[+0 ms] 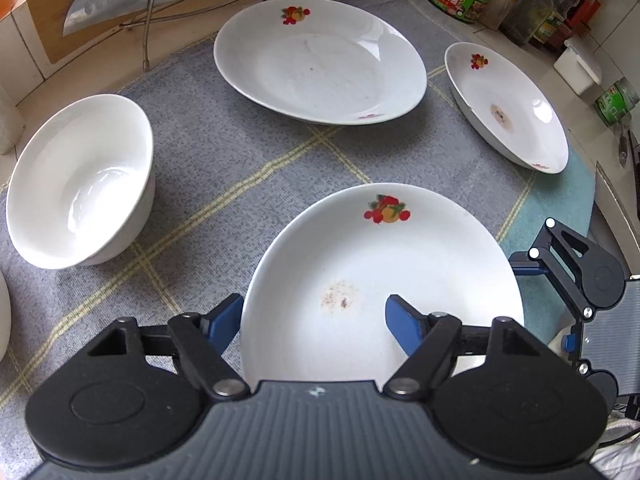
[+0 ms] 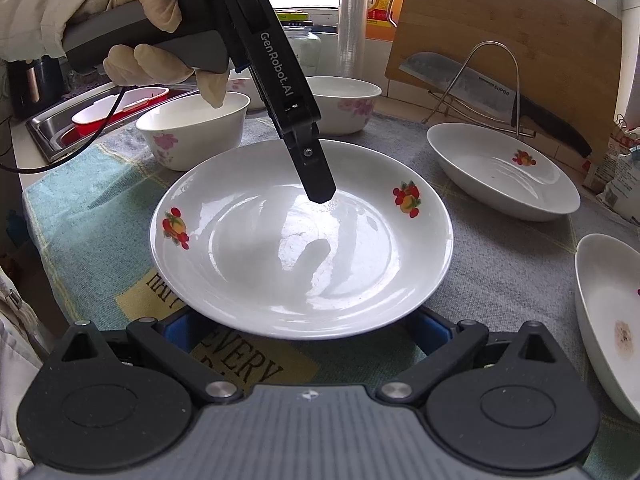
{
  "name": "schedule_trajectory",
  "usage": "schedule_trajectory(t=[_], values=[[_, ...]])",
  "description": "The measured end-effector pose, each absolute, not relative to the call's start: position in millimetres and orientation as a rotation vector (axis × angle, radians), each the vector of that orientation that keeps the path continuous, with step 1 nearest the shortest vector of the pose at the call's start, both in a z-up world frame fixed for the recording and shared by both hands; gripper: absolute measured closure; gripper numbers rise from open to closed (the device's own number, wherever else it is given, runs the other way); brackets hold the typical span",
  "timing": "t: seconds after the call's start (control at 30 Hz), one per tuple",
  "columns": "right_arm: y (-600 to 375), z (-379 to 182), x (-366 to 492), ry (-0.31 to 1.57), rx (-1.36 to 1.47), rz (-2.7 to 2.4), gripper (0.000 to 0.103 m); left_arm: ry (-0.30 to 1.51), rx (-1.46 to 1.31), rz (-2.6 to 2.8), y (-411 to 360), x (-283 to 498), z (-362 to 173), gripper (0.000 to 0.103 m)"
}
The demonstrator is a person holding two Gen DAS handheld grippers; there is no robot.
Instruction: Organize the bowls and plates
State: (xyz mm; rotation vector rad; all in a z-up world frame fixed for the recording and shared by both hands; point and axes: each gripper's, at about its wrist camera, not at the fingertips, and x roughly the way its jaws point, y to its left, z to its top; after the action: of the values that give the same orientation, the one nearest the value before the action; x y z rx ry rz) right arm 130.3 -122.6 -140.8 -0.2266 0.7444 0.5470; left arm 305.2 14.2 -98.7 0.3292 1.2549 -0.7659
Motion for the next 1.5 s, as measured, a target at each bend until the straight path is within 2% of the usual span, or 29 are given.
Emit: schedule_trajectory(t=[0.1, 0.83, 1.5], values=[[-123, -141, 129, 0.739, -0.224, 0.541, 0.000, 1.269, 0.340, -0.766, 14, 307, -101, 0.034], [-117, -142, 125, 0.710, -0.219, 0.530, 0.000, 1.279, 0.374, -0.783, 8, 308, -102, 0.035], [-120, -135, 132, 0.769, -0.243, 0.499, 0.000, 1.232, 0.393, -0.807, 4, 299, -96, 0.036]])
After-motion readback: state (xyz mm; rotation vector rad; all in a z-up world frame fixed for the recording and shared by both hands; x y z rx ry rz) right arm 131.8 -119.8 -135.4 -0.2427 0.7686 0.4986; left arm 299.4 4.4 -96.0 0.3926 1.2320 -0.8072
